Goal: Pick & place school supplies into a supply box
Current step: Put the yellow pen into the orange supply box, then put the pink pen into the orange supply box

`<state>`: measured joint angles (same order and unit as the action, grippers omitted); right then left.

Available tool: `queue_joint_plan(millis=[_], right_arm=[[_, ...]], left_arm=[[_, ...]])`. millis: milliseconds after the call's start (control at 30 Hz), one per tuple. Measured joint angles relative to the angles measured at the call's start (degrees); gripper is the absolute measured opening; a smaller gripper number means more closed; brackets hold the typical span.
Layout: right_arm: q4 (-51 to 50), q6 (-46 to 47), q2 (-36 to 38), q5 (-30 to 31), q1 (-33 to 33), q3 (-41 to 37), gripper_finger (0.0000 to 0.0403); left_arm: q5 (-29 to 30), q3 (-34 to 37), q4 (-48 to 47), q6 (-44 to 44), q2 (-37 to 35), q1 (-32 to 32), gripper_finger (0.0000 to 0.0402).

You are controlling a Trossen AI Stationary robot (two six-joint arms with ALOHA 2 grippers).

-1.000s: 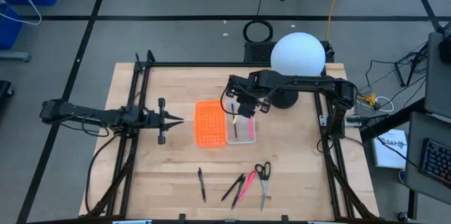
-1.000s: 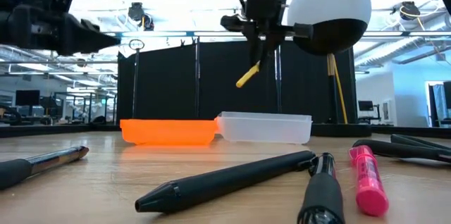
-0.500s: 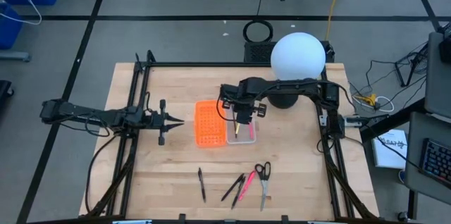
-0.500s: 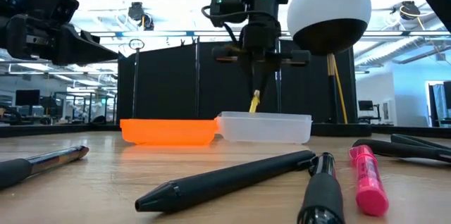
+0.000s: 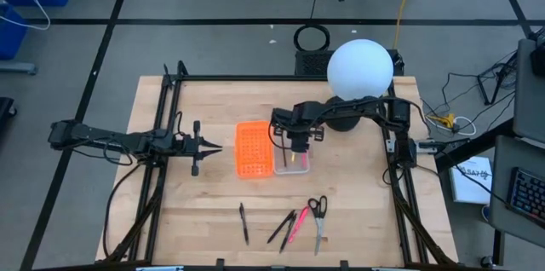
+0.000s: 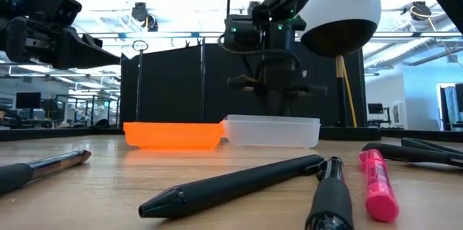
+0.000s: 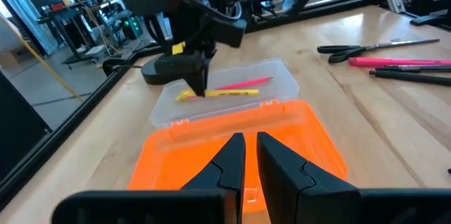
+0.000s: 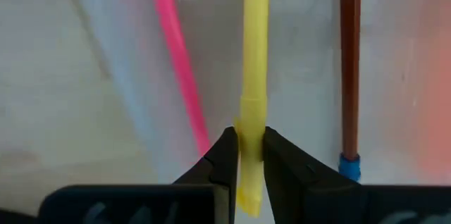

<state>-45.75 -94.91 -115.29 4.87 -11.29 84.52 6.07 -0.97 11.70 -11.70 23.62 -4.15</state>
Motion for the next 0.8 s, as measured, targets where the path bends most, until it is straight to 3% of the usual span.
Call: queue_joint_plan(millis=[200, 533, 800], right_arm=[[9.0, -3.1, 0.0, 4.4, 0.0, -2.8, 0.0067], [11.3, -0.7, 1.0, 4.4, 0.0, -3.1, 0.0147], [12.8, 7.7, 7.2, 4.4, 0.1, -3.1, 0.0148]], left_arm=[[0.0, 0.0, 0.0, 0.0, 0.0, 0.0, 0.0047], [0.0, 0.0, 0.1, 6.4, 0.0, 0.0, 0.0047], [0.0, 0.0, 0.0, 9.2, 0.0, 0.0, 0.0047]])
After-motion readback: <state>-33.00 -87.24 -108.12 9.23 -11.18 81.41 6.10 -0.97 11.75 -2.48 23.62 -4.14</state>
